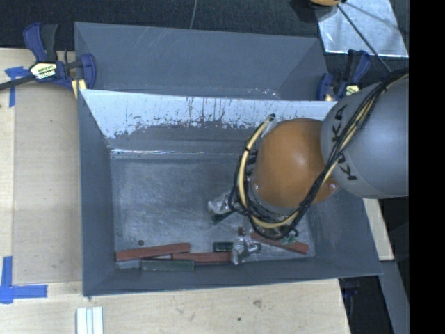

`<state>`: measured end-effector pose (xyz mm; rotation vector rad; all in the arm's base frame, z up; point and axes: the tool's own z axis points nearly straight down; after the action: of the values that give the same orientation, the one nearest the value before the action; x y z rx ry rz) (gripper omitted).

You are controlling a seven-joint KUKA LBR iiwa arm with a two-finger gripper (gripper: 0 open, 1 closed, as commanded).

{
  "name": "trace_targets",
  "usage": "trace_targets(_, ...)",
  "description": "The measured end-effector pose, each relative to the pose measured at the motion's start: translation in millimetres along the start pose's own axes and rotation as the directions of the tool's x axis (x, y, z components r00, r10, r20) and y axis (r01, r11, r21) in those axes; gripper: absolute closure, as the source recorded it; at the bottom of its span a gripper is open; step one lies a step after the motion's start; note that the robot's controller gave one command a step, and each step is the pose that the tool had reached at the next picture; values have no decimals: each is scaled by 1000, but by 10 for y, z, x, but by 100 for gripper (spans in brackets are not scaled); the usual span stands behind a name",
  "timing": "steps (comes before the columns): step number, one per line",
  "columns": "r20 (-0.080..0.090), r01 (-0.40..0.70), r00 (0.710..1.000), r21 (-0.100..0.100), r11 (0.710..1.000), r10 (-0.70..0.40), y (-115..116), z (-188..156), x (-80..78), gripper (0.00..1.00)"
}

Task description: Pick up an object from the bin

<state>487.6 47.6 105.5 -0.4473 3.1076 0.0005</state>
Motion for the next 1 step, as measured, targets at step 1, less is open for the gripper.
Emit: trace_targets(1, 11, 264, 964, 0, 964, -264, -193, 287, -597, 100)
